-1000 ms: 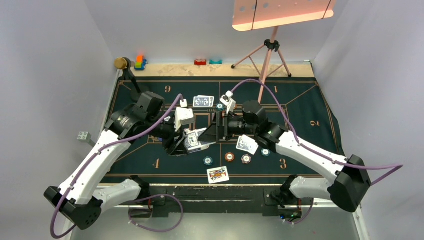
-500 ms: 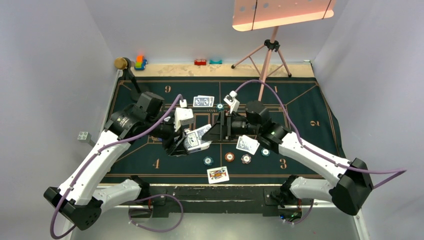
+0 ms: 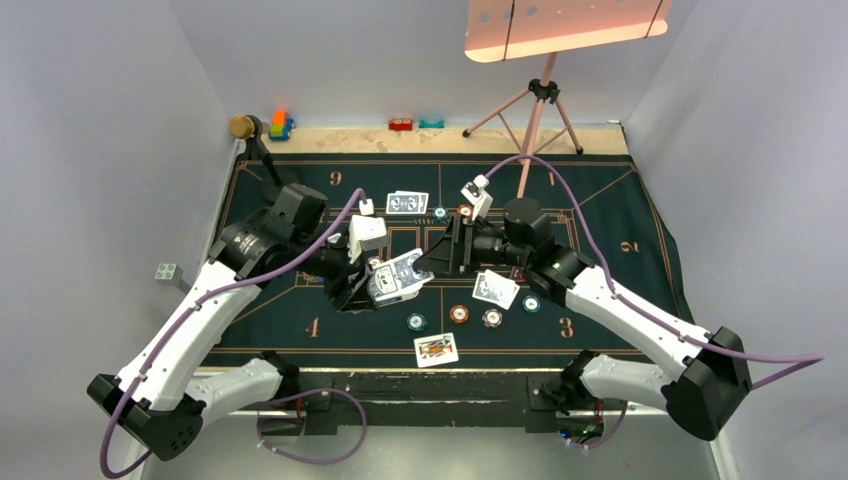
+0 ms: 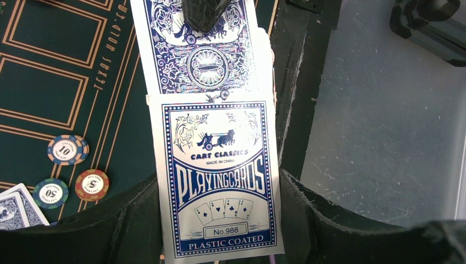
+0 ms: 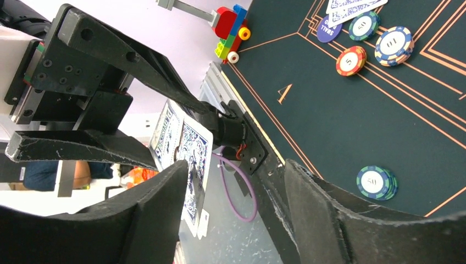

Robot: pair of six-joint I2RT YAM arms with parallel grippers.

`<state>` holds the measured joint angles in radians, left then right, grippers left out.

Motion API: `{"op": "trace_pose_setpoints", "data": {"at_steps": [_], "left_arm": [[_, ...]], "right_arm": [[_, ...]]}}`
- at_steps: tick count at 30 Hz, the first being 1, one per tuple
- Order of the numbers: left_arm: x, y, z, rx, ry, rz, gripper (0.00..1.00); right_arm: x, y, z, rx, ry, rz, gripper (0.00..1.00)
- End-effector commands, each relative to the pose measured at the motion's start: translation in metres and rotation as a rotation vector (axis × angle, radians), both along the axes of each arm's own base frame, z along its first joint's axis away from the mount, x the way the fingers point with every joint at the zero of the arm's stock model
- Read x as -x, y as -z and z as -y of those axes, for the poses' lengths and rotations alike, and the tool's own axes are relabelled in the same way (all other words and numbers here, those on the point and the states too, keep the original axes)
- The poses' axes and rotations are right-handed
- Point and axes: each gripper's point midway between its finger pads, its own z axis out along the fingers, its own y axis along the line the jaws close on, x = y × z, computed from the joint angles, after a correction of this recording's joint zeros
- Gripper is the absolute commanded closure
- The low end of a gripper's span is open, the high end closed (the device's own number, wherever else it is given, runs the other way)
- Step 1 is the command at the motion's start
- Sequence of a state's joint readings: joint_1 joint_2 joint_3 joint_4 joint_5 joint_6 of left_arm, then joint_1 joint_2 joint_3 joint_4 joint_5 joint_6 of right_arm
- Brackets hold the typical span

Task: Distribute texas hold em gaming equipment

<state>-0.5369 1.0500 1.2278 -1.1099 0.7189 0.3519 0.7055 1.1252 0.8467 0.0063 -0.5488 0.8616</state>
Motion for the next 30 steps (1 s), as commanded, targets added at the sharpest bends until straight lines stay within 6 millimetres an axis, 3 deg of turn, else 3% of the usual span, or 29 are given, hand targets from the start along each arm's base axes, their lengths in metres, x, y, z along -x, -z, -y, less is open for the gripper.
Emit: {"op": "trace_pose_setpoints", "data": {"at_steps": [1, 7, 14, 22, 30], "left_arm": [[-0.002, -0.019, 0.005, 0.060, 0.009, 0.040, 1.00], [-0.003, -0.022, 0.006, 0.063, 0.009, 0.044, 1.00], [-0.004, -0.021, 0.006, 0.058, 0.009, 0.043, 1.00], [-0.003, -0.023, 0.006, 0.061, 0.009, 0.046, 1.00], [-0.003, -0.025, 0.005, 0.066, 0.008, 0.052, 1.00]], "right_arm": [[-0.001, -0.023, -0.007, -0.055, -0.026, 0.049, 0.29], [0.003, -0.023, -0.022, -0.065, -0.068, 0.034, 0.25], [0.005, -0.011, -0.025, -0.068, -0.080, -0.001, 0.37], [0.005, -0.010, -0.014, -0.033, -0.032, 0.014, 0.64], [0.000, -0.009, 0.001, -0.009, 0.006, 0.031, 0.68]]}}
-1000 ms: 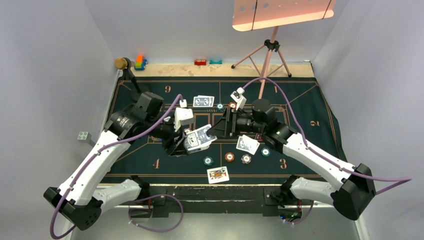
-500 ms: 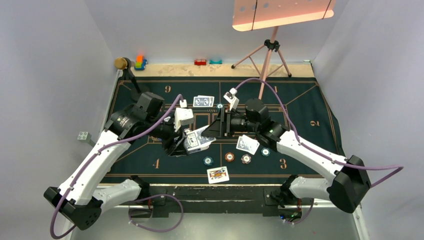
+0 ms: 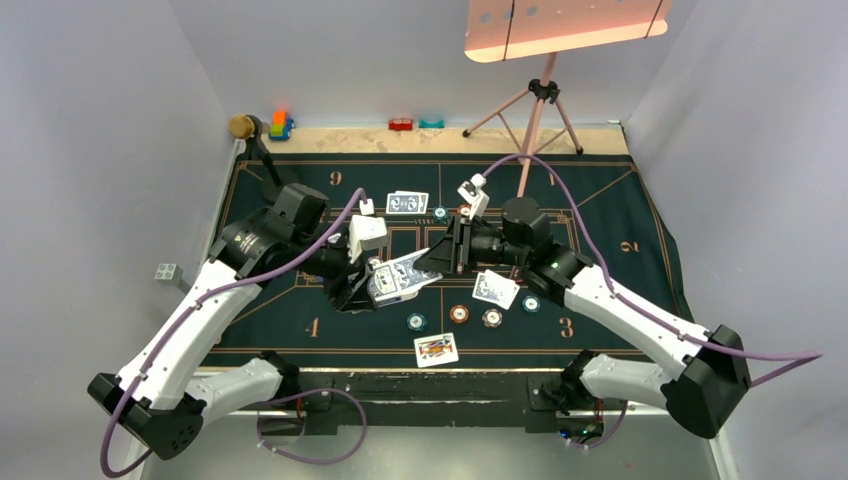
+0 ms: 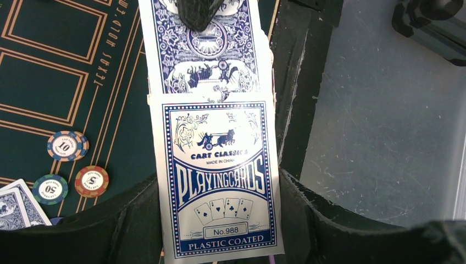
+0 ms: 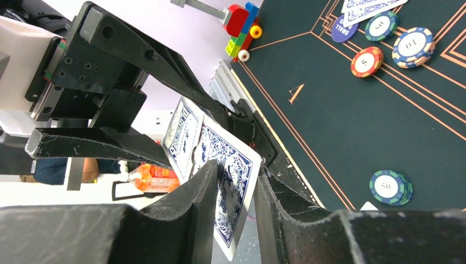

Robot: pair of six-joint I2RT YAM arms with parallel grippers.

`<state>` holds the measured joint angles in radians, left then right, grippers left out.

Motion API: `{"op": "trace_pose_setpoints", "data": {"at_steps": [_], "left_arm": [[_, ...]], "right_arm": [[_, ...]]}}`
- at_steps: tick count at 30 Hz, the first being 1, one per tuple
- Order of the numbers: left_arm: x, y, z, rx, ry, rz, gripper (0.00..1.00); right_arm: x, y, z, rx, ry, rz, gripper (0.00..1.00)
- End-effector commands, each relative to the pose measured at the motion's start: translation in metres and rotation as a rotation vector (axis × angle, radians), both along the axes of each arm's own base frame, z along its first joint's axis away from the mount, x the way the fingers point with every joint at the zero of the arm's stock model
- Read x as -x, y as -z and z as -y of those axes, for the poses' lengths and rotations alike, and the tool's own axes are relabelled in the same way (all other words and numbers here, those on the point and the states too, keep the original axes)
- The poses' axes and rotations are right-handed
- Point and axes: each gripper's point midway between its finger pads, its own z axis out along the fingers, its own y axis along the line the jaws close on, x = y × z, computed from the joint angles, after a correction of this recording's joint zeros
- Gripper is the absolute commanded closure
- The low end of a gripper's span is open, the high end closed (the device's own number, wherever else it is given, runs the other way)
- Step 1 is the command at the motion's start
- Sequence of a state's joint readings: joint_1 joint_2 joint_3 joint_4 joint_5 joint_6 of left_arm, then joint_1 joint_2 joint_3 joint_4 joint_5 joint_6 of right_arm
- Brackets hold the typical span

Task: Distribute texas hold em gaming equipment

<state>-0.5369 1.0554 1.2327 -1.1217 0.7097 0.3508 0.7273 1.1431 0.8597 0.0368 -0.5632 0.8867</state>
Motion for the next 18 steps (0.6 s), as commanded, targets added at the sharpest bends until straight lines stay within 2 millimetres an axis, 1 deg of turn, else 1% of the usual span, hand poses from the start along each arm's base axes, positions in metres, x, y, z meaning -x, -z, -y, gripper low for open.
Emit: {"op": "trace_pose_setpoints", "data": {"at_steps": [1, 2, 5, 11, 18], "left_arm": [[-0.002, -0.027, 0.007, 0.078, 0.015, 0.058, 1.00], [-0.002, -0.027, 0.007, 0.079, 0.014, 0.057, 1.00], [-0.002, -0.027, 0.007, 0.081, 0.016, 0.058, 1.00], [-0.002, -0.026, 0.007, 0.079, 0.017, 0.059, 1.00], [-0.001, -0.023, 0.006, 0.072, 0.016, 0.056, 1.00]], "right_arm": [[-0.005, -0.004, 0.011, 0.014, 0.037, 0.045, 0.68], [-0.004, 0.000, 0.013, 0.028, 0.039, 0.035, 0.69], [-0.005, 0.000, 0.016, 0.038, 0.045, 0.037, 0.71], [-0.007, -0.008, 0.023, 0.035, 0.064, 0.052, 0.81], [-0.015, -0.021, 0.038, 0.055, 0.109, 0.092, 0.87]]}}
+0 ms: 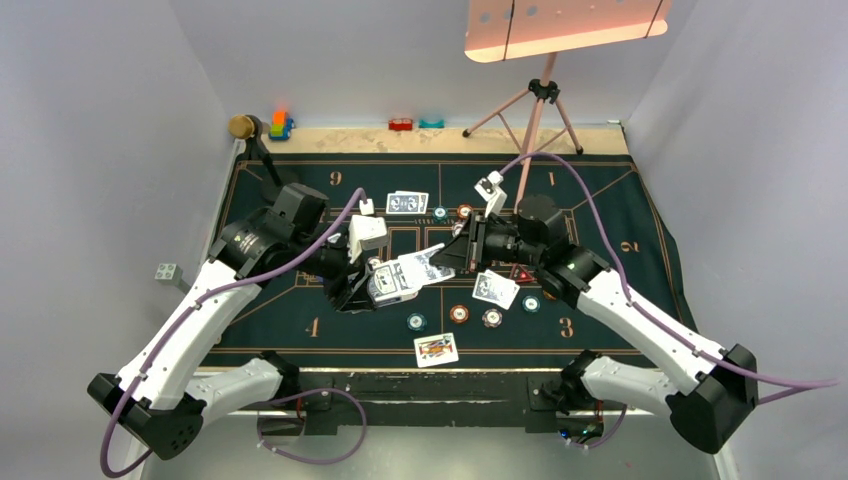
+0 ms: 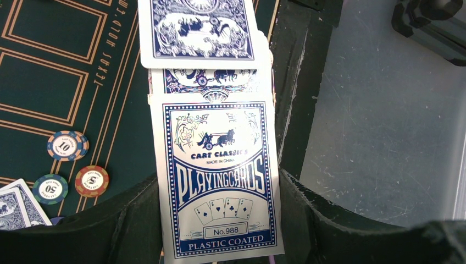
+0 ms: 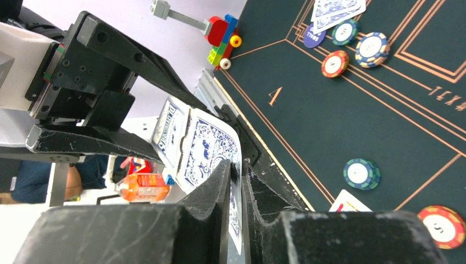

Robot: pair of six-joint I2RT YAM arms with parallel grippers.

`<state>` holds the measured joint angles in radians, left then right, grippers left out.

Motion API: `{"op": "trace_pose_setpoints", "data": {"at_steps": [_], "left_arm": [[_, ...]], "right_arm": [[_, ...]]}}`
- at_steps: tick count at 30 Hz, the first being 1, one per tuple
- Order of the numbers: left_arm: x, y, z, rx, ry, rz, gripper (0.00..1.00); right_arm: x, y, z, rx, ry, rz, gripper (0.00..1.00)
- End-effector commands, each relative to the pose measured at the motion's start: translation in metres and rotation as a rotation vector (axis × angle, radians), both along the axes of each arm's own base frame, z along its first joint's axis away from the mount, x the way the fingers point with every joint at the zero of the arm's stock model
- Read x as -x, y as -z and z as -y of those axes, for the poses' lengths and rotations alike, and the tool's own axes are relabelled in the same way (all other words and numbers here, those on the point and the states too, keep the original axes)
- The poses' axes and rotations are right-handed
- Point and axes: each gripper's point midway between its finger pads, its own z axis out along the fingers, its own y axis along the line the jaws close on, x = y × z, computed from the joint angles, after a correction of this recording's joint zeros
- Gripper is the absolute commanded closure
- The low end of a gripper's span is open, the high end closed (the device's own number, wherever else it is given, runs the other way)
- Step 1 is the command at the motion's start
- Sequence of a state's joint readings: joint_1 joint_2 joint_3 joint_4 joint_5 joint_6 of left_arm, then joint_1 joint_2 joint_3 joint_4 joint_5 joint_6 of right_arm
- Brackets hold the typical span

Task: Distribute texas hold em gaming equipment

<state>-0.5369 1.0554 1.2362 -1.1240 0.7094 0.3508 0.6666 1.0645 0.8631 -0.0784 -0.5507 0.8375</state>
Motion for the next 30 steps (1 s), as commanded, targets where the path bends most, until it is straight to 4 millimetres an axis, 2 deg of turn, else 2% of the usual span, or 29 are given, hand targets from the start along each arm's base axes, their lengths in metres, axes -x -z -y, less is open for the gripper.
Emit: {"op": "trace_pose_setpoints", "data": {"at_steps": [1, 12, 17, 21, 25, 30], "left_arm": [[-0.002, -0.022, 0.006, 0.071, 0.015, 0.056, 1.00], [0.001, -0.021, 0.004, 0.069, 0.016, 0.059, 1.00], [0.002, -0.020, 0.003, 0.064, 0.015, 0.057, 1.00], [0.003, -0.019, 0.001, 0.059, 0.018, 0.058, 1.00], [0.007, -0.022, -0.001, 0.063, 0.017, 0.060, 1.00], [0.013, -0.021, -0.005, 0.055, 0.018, 0.055, 1.00]], "right_arm": [[-0.011, -0.019, 0.015, 0.027, 0.057, 0.076, 0.88], [-0.024, -0.043, 0.026, 0.047, 0.079, 0.153, 0.89], [-0.031, -0.050, 0.030, 0.081, 0.084, 0.188, 0.99], [-0.042, -0.063, 0.035, 0.118, 0.116, 0.254, 0.99], [-0.068, -0.043, 0.032, 0.196, 0.154, 0.272, 1.00], [-0.123, 0.008, 0.027, 0.495, 0.269, 0.306, 1.00]]}}
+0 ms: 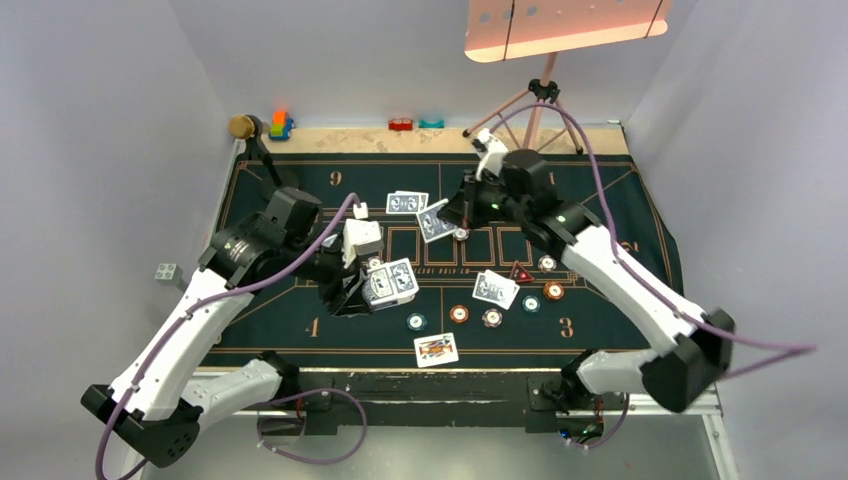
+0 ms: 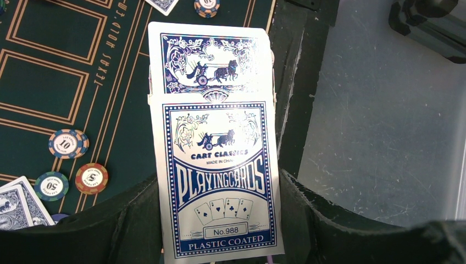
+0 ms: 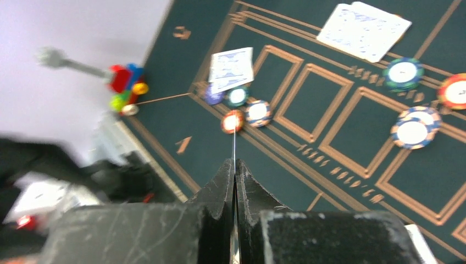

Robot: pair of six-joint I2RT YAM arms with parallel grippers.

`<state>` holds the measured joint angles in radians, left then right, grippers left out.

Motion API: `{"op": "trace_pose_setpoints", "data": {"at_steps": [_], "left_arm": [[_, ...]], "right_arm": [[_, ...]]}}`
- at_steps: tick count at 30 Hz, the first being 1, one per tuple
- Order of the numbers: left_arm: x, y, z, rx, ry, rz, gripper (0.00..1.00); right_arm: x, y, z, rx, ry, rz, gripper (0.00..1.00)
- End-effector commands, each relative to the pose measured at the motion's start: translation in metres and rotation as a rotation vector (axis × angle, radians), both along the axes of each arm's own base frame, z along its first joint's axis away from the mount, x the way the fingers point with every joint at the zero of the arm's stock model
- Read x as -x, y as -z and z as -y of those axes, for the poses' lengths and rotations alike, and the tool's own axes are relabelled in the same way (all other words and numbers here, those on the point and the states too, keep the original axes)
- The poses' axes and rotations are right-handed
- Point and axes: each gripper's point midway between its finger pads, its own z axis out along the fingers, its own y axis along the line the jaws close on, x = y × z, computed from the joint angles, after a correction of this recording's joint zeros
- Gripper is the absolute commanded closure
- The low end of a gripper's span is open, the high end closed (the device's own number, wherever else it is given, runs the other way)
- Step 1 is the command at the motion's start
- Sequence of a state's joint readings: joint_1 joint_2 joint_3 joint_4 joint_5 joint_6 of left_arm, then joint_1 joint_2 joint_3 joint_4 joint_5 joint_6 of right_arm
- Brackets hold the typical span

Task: Distribute texas hold em gaming equipment

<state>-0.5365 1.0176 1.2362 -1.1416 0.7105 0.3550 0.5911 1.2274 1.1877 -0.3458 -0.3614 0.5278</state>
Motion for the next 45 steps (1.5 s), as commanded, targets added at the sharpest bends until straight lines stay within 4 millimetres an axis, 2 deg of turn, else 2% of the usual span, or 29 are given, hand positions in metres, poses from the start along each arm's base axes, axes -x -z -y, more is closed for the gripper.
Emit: {"op": "trace_pose_setpoints", "data": {"at_steps": [1, 5, 8, 11, 15, 21, 25, 34, 40, 42, 45], "left_arm": [[0.007, -0.015, -0.001, 0.042, 0.017, 0.033, 1.00], [0.014, -0.016, -0.004, 0.045, 0.023, 0.031, 1.00], [0.018, -0.017, -0.006, 0.047, 0.026, 0.029, 1.00], [0.023, -0.017, -0.008, 0.045, 0.032, 0.021, 1.00], [0.028, -0.014, -0.011, 0.040, 0.037, 0.012, 1.00], [0.030, -0.016, -0.011, 0.041, 0.039, 0.007, 1.00], [0.029, -0.019, -0.011, 0.043, 0.035, 0.011, 1.00], [0.026, -0.020, -0.010, 0.042, 0.034, 0.008, 1.00], [0.025, -0.021, -0.010, 0.040, 0.030, 0.012, 1.00], [0.025, -0.022, -0.011, 0.040, 0.026, 0.021, 1.00], [0.025, -0.022, -0.011, 0.039, 0.026, 0.021, 1.00]], "right_arm": [[-0.056, 0.030, 0.002, 0.297, 0.156, 0.106, 1.00], [-0.091, 0.045, 0.001, 0.545, 0.288, 0.182, 1.00], [-0.107, 0.051, -0.006, 0.679, 0.349, 0.230, 1.00], [-0.114, 0.063, -0.016, 0.782, 0.373, 0.284, 1.00], [-0.117, 0.093, -0.027, 0.931, 0.391, 0.326, 1.00], [-0.125, 0.127, -0.054, 1.043, 0.384, 0.400, 1.00], [-0.133, 0.142, -0.063, 1.105, 0.402, 0.429, 1.00], [-0.124, 0.181, -0.075, 1.228, 0.380, 0.484, 1.00], [-0.117, 0.201, -0.098, 1.198, 0.317, 0.478, 1.00], [-0.115, 0.214, -0.108, 1.169, 0.284, 0.449, 1.00], [-0.114, 0.221, -0.117, 1.139, 0.262, 0.430, 0.96]]}}
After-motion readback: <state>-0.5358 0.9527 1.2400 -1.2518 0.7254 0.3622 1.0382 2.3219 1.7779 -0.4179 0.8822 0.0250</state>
